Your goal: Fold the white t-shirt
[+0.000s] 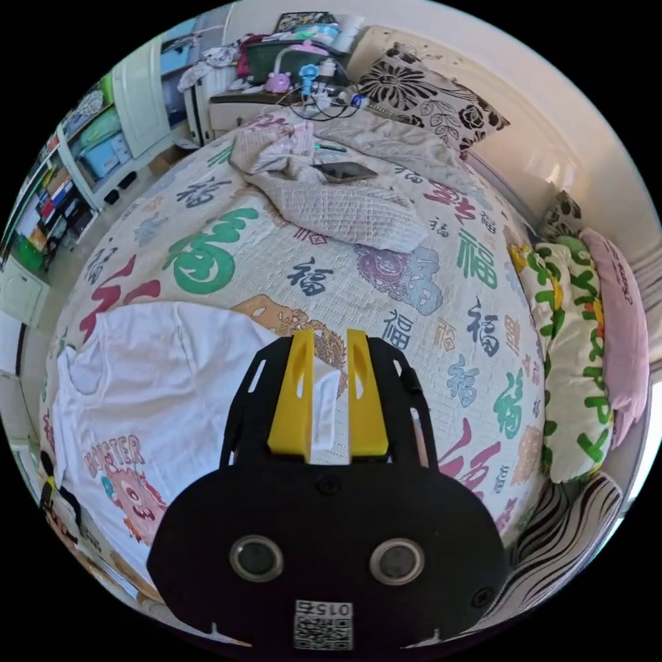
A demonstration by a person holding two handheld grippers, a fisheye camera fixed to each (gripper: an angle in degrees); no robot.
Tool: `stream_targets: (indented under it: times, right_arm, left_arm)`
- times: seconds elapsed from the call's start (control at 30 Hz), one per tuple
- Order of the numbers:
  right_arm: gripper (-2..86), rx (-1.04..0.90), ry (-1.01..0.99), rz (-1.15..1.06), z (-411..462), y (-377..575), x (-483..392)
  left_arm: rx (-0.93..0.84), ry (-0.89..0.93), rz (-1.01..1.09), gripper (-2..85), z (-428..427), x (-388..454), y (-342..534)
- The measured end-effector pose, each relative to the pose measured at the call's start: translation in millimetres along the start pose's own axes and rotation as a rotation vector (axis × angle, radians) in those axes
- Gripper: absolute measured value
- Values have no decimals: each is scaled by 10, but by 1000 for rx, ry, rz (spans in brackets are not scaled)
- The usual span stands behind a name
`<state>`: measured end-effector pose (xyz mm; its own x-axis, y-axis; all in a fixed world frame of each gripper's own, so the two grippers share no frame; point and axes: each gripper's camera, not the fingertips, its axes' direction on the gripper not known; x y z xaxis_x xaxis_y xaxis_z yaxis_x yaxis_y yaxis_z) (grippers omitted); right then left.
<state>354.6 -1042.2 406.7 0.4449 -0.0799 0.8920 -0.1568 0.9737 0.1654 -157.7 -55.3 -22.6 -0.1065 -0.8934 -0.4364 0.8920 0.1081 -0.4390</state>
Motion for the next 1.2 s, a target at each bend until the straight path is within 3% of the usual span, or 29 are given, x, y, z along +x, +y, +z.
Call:
stream_targets:
  times: [0.13,0.27,0.33,0.4,0.47,0.53,0.6,0.7,0.77,0.83,0.93,1.07,1.2]
  right_arm:
    - [80,12,-230,-218,-81,139,-295]
    - [82,-63,-336,-430,-22,423,-897]
    - [83,-88,-318,-516,15,530,-1110]
    - [83,-89,-204,-601,55,621,-1271]
    - [83,-87,-147,-613,88,619,-1274]
    - [84,-97,-133,-573,129,551,-1209]
    - [85,-108,-190,-511,151,431,-1132]
    - [88,-104,-212,-486,159,288,-1145]
    - [86,-122,-147,-490,235,208,-1187]
    - [75,-216,-76,-494,425,149,-1225]
    - [23,-204,-88,-441,460,95,-1181]
    - [9,-175,-66,-386,413,-17,-1081]
    - [56,-160,-74,-390,291,-39,-1011]
  left_arm:
    - [-15,-10,92,104,-12,153,-78]
    - [-199,-39,206,94,428,425,-198]
    - [-217,-122,213,37,545,464,-236]
    - [-69,-8,104,3,351,270,-313]
    - [57,77,-46,-1,144,1,-344]
    - [75,28,-123,-1,90,-164,-367]
    - [-47,8,-89,11,273,-170,-404]
    - [-33,-106,7,59,329,-20,-352]
    - [-35,-90,37,90,347,40,-325]
    - [-73,-34,79,95,397,98,-286]
    - [-180,-172,154,40,587,189,-228]
    - [-78,-169,87,12,534,123,-216]
    - [-74,-175,47,51,596,125,-142]
